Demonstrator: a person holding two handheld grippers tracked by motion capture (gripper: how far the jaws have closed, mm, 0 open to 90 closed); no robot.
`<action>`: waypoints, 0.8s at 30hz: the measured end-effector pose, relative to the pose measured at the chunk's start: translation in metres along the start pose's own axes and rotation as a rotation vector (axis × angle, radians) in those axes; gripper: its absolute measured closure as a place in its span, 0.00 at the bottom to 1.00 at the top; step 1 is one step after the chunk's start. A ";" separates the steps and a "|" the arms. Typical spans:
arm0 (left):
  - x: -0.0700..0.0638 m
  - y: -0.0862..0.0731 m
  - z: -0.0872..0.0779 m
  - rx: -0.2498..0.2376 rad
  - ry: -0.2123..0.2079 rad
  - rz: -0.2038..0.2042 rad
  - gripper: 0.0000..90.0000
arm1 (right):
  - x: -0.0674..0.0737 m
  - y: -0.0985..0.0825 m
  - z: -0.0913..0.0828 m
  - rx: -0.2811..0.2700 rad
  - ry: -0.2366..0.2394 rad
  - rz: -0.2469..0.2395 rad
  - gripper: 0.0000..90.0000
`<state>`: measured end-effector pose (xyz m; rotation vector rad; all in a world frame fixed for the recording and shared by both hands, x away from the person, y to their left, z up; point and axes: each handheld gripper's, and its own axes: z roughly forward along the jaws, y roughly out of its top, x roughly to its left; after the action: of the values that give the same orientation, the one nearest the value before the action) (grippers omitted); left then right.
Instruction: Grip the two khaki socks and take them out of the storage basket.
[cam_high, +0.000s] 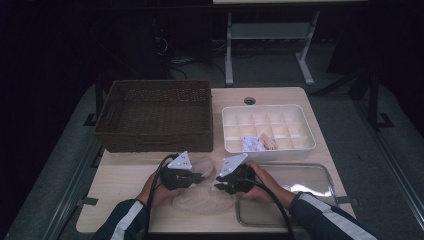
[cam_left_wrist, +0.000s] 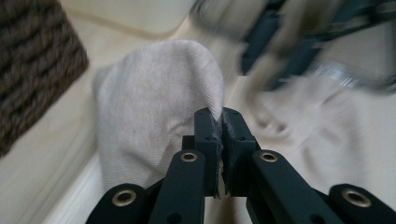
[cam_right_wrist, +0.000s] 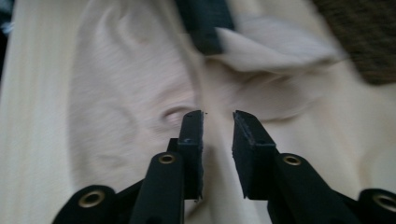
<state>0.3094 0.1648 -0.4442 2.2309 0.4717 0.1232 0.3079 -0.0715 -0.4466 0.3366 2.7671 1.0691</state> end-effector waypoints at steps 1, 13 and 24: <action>0.000 0.000 0.000 0.000 0.000 0.000 0.96 | 0.000 0.000 0.000 0.000 0.000 0.000 0.81; 0.007 0.001 -0.021 -0.088 0.094 -0.057 0.95 | -0.006 0.005 0.024 0.039 -0.032 0.012 0.83; 0.027 -0.022 -0.046 -0.072 0.207 -0.177 0.94 | -0.014 -0.009 0.011 0.055 -0.004 0.009 0.84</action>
<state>0.3164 0.2212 -0.4327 2.1051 0.7623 0.2756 0.3221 -0.0741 -0.4600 0.3589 2.7980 0.9943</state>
